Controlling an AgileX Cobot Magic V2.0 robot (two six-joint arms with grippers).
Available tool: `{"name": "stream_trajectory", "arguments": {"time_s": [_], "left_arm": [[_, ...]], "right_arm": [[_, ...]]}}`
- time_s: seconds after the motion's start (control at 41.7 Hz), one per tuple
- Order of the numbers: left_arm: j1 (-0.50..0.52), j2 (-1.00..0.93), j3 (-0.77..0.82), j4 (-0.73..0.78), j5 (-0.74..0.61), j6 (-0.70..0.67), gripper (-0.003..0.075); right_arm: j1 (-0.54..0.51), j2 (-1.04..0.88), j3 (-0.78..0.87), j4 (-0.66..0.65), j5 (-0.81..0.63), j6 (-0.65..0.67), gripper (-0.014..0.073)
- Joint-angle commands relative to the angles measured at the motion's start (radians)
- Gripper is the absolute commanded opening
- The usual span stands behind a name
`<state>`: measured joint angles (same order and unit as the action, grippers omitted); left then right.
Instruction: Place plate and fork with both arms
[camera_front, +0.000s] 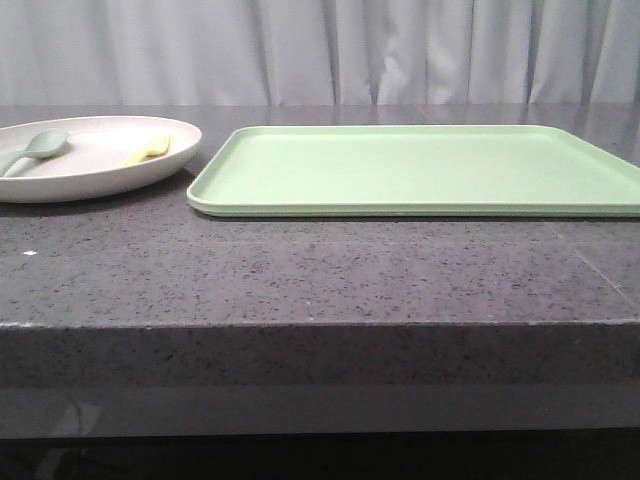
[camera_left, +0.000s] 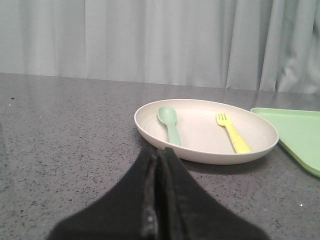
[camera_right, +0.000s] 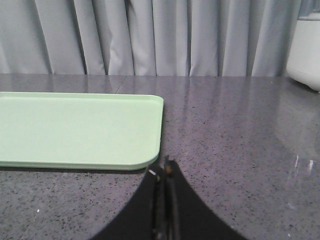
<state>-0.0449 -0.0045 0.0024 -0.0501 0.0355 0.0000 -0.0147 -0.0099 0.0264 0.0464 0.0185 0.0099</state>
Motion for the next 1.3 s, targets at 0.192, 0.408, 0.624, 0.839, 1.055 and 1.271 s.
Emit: {"name": "stream_trajectory", "arguments": {"time_s": [0.192, 0.408, 0.624, 0.839, 1.055, 1.271], "left_arm": [[-0.001, -0.024, 0.009, -0.003, -0.088, -0.013, -0.002], [-0.001, -0.024, 0.009, -0.003, -0.088, -0.013, -0.002], [-0.001, -0.024, 0.009, -0.003, -0.088, -0.013, -0.002], [-0.001, -0.024, 0.007, -0.003, -0.112, -0.013, -0.002], [-0.001, -0.02, -0.103, -0.006, -0.06, -0.013, -0.002], [-0.001, 0.05, -0.401, -0.006, 0.16, -0.013, -0.002]], "right_arm": [[-0.004, -0.019, -0.005, -0.002, -0.083, -0.01, -0.0118], [-0.004, -0.019, -0.005, -0.002, -0.083, -0.01, -0.0118], [-0.004, -0.019, -0.005, -0.002, -0.083, -0.01, -0.0118], [-0.004, -0.019, -0.005, -0.002, -0.083, -0.01, -0.0118], [-0.003, -0.019, -0.073, -0.002, -0.068, -0.01, -0.0118], [-0.003, 0.02, -0.335, -0.002, 0.108, -0.01, -0.0118]]}}
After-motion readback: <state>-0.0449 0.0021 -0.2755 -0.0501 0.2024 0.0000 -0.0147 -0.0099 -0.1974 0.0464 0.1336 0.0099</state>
